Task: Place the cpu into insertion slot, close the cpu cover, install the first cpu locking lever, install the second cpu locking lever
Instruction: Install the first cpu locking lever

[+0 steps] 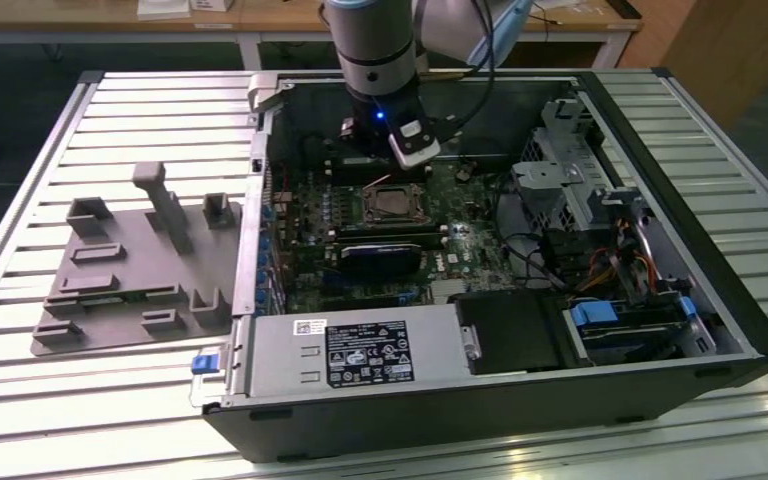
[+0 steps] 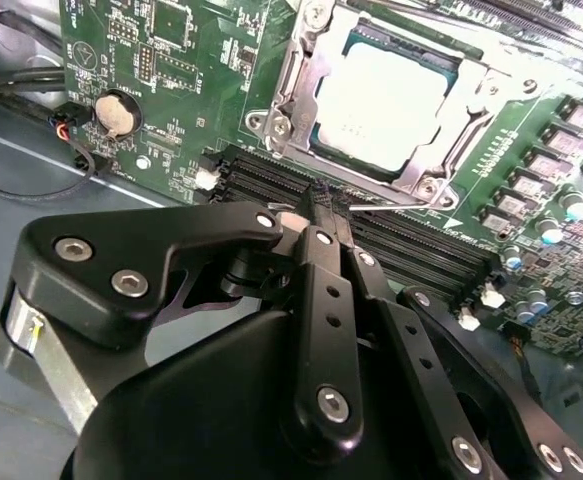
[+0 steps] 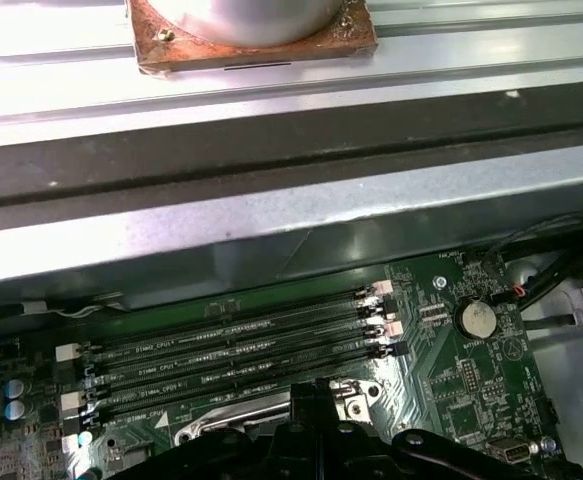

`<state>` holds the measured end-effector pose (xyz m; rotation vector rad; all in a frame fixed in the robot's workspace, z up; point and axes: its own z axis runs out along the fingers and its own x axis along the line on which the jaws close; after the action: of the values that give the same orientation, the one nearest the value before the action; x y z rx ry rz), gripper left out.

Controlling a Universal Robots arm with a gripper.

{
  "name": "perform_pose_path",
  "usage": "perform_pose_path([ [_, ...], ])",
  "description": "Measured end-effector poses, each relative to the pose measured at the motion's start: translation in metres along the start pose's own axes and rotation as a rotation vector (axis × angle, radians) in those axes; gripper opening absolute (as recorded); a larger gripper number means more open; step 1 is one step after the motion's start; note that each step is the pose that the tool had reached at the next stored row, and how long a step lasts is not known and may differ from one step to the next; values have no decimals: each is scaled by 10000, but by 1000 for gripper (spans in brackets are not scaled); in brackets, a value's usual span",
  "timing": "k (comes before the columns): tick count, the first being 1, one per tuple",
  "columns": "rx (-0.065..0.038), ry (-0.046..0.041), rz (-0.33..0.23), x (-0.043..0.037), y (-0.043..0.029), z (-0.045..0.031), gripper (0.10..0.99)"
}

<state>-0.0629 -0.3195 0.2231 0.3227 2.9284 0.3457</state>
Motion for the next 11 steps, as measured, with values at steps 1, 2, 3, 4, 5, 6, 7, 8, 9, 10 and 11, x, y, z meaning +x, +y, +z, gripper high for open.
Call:
perform_pose_path([
  [1,0,-1,4,0,7,6,106],
  [2,0,-2,7,-1,14,12,106],
  [3,0,-3,10,0,23,18,106],
  [4,1,-3,11,1,30,22,106],
  [5,2,-3,12,1,38,27,106],
  [6,1,-3,12,1,46,32,106],
  [7,1,-3,12,1,53,36,106],
  [8,2,-3,12,-1,60,40,106],
  [9,1,-2,11,-2,65,44,106],
  [10,1,-3,11,-3,69,46,106],
  [11,1,-3,11,-4,71,47,106],
])
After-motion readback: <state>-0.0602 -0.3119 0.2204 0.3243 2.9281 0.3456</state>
